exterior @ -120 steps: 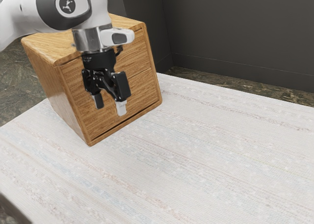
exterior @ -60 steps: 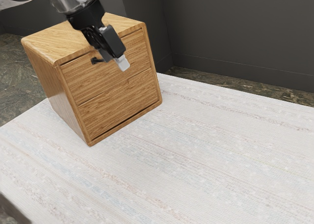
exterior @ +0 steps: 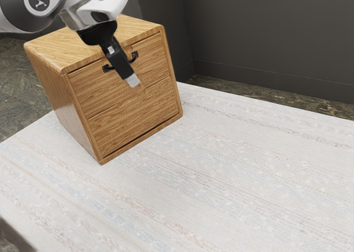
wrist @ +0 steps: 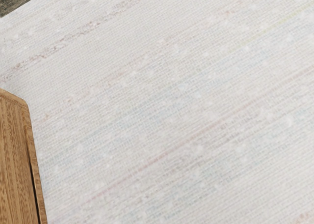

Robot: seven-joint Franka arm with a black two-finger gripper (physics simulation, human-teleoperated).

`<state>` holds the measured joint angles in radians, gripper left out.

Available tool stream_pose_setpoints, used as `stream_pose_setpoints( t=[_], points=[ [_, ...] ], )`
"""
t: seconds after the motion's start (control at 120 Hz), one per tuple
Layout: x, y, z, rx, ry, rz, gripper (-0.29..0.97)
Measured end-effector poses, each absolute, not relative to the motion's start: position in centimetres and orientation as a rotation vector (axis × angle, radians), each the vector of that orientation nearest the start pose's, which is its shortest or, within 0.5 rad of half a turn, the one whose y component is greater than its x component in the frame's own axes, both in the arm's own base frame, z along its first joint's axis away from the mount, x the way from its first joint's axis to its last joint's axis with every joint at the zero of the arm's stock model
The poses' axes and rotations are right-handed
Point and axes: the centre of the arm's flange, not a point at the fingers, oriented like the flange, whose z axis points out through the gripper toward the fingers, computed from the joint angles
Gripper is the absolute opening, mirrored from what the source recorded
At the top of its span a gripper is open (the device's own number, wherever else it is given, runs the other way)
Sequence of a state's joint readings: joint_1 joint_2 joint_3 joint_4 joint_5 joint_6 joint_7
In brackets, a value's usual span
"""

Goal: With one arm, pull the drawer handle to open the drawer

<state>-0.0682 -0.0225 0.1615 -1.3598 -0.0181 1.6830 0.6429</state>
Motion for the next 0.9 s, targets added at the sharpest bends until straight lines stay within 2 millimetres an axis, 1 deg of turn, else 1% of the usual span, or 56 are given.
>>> stream_pose_setpoints(
  t=[0.067, 0.125, 0.317, 0.367, 0.425, 0.492, 0.617, 0.675, 0.742, 0.9],
  points=[
    [54.4, 6.0, 75.6, -2.853, 0.813, -0.522, 0.68],
    [54.1, 7.2, 76.0, -2.837, 0.800, -0.531, 0.68],
    [53.2, 12.7, 76.1, -2.830, 0.683, -0.518, 0.68],
    [52.5, 13.9, 76.5, -2.829, 0.649, -0.523, 0.68],
    [51.5, 14.8, 77.2, -2.828, 0.620, -0.531, 0.68],
    [51.3, 14.7, 77.4, -2.824, 0.618, -0.528, 0.68],
    [51.7, 12.5, 77.6, -2.807, 0.668, -0.521, 0.68],
    [51.8, 12.0, 77.6, -2.799, 0.671, -0.512, 0.68],
    [51.6, 12.4, 77.7, -2.795, 0.650, -0.505, 0.68],
    [51.0, 14.1, 77.9, -2.799, 0.578, -0.494, 0.68]
  ],
)
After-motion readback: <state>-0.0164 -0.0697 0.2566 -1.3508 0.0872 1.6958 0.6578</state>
